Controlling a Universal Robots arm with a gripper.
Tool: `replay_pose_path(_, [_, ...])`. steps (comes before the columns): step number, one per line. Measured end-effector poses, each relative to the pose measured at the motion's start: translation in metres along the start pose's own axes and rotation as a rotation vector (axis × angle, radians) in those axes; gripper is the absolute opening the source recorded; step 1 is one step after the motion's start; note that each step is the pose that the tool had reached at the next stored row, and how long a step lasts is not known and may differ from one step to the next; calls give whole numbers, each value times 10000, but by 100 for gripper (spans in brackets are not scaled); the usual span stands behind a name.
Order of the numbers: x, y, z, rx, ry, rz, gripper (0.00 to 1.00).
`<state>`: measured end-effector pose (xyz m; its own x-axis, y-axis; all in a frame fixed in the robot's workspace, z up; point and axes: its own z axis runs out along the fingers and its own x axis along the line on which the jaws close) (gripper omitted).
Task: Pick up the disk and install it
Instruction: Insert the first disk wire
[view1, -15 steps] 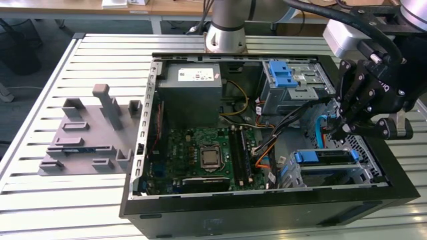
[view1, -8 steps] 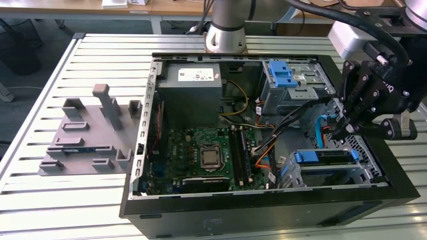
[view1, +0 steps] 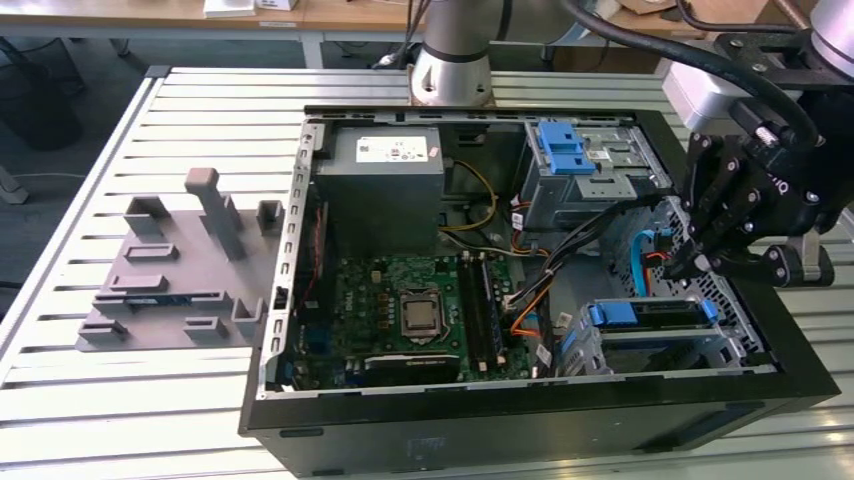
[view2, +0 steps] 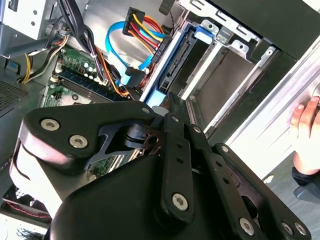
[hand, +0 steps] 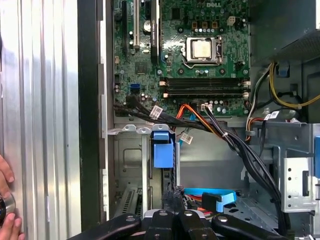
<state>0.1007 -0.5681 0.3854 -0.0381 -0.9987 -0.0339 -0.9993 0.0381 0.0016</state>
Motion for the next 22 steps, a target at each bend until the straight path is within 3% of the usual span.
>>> replay_pose_path(6, [-4, -36, 22, 3, -2, 84, 11])
replay_pose_path(14, [-23, -114, 99, 6, -6, 173, 11])
replay_pose_path(22, [-154, -157, 170, 6, -7, 180, 11])
